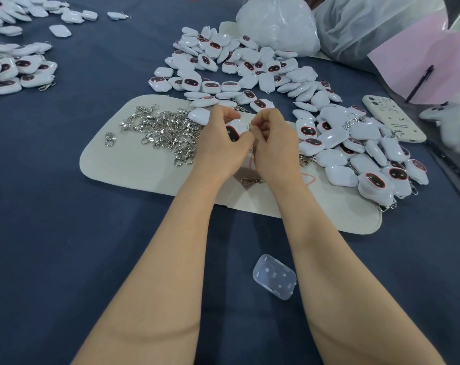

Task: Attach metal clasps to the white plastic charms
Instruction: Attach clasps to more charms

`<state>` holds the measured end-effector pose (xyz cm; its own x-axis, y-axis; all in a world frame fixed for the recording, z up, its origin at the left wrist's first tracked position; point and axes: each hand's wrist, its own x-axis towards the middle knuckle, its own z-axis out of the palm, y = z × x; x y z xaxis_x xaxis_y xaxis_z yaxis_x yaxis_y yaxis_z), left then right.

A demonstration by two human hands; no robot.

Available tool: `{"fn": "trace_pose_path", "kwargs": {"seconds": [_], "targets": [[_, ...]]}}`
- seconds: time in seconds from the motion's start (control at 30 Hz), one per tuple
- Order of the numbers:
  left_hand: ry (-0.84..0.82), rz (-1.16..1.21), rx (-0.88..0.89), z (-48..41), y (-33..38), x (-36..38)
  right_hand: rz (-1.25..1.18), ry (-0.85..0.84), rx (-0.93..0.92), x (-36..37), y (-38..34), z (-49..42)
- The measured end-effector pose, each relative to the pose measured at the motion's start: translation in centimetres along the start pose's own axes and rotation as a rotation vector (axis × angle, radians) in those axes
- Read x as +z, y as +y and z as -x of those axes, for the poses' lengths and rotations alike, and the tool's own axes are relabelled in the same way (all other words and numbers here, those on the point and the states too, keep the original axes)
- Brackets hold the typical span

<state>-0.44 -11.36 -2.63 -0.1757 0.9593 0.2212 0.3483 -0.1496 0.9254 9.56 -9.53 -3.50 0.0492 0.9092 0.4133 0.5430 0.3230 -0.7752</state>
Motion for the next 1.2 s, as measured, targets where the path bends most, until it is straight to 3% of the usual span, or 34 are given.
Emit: {"fn": "trace_pose_path", "kwargs": {"seconds": [0.4, 0.7, 0.93, 1.2], "targets": [[-0.002, 0.012, -0.019, -0.19, 0.08, -0.24, 0.029, -0.023, -0.025, -0.05, -0.04, 0.06], [-0.007, -0.018, -0.035, -0.23, -0.23, -0.18, 0.096, -0.135, -0.052, -0.38, -0.12, 0.14], [0.034, 0.231, -0.132, -0.5, -0.2, -0.05, 0.016, -0.057, -0.055, -0.32, -0.3, 0.3], [0.004, 0.662, -0.385, -0.99, 0.28, -0.26, -0.084, -0.032, -0.006, -0.09, -0.72, 0.36]]}}
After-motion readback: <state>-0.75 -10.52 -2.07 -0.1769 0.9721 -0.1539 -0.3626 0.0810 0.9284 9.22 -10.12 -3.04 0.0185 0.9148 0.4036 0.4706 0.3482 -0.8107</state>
